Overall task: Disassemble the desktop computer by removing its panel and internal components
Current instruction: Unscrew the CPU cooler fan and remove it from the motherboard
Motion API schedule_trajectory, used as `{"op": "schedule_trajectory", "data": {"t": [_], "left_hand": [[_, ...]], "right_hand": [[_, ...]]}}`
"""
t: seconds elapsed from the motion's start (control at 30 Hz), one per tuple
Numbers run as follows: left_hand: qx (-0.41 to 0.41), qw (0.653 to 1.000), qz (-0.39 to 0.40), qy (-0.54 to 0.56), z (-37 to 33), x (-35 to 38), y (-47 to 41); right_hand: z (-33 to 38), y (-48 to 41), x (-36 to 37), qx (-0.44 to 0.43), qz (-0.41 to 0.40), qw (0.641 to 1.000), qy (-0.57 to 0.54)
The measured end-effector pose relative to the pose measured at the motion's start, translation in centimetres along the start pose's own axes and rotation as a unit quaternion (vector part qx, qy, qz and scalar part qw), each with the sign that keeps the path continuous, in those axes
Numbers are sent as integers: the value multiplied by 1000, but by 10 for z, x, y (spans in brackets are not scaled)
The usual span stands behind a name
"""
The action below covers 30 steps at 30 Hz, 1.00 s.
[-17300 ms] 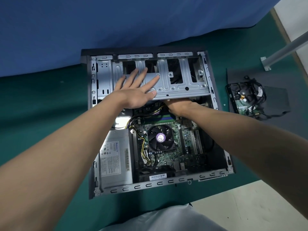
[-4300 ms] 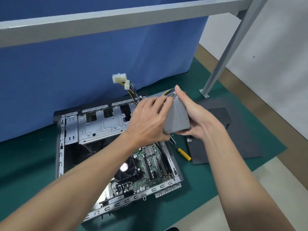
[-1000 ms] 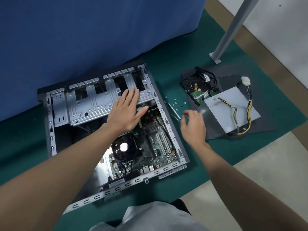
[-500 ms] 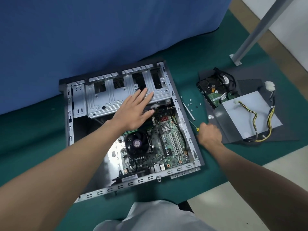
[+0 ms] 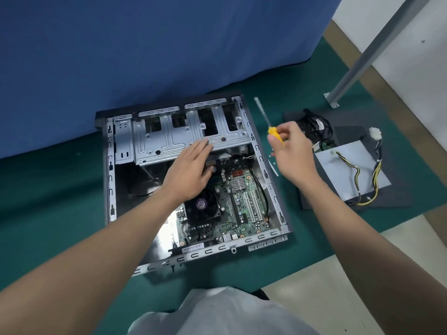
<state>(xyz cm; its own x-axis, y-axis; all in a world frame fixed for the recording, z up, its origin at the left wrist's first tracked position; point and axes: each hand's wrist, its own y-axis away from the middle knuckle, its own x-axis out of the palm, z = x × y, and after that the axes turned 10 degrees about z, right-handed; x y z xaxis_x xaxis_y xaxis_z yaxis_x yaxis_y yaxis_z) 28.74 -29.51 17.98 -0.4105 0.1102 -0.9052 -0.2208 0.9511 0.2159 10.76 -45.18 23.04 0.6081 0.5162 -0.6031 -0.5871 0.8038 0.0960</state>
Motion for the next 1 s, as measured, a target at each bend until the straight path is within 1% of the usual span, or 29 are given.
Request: {"op": "schedule_trajectory", "data": {"t": [0.07, 0.13, 0.17, 0.2, 0.27, 0.33, 0.4, 0.47, 0.57, 0.63, 0.7, 0.87, 1.0], "left_hand": [[7, 998, -62, 9, 0, 2, 16], [26, 992, -123, 14, -1, 5, 29], [32, 990, -139, 15, 0, 6, 34], [32, 990, -140, 15, 0, 7, 38], [1, 995, -94, 27, 3, 10, 42], [-45, 998, -15, 42, 7, 18, 43], [-78, 994, 70, 43, 9, 25, 42], [-85, 986, 138, 41, 8, 31, 40], [-69, 977, 202, 15, 2, 41, 35], [-55, 973, 223, -22, 0, 49, 30], [-54, 971, 228, -50, 1, 56, 28], [-52, 973, 225, -14, 7, 65, 27], [-46, 974, 222, -5, 8, 67, 27]], "right_hand": [[18, 6, 7, -40, 22, 999, -6], [29, 12, 15, -59, 55, 997, -10], [33, 14, 20, -54, 70, 996, -19], [36, 16, 23, -45, 79, 995, -30], [38, 18, 29, -35, 81, 995, -36], [39, 19, 33, -28, 83, 996, -16], [37, 18, 36, -23, 91, 995, 26], [34, 18, 41, -19, 103, 991, 77], [29, 20, 51, -13, 144, 978, 151], [26, 21, 58, -12, 173, 968, 179], [24, 23, 65, -6, 192, 961, 198], [22, 24, 73, -20, 187, 959, 210], [21, 21, 75, -19, 177, 961, 214]]}}
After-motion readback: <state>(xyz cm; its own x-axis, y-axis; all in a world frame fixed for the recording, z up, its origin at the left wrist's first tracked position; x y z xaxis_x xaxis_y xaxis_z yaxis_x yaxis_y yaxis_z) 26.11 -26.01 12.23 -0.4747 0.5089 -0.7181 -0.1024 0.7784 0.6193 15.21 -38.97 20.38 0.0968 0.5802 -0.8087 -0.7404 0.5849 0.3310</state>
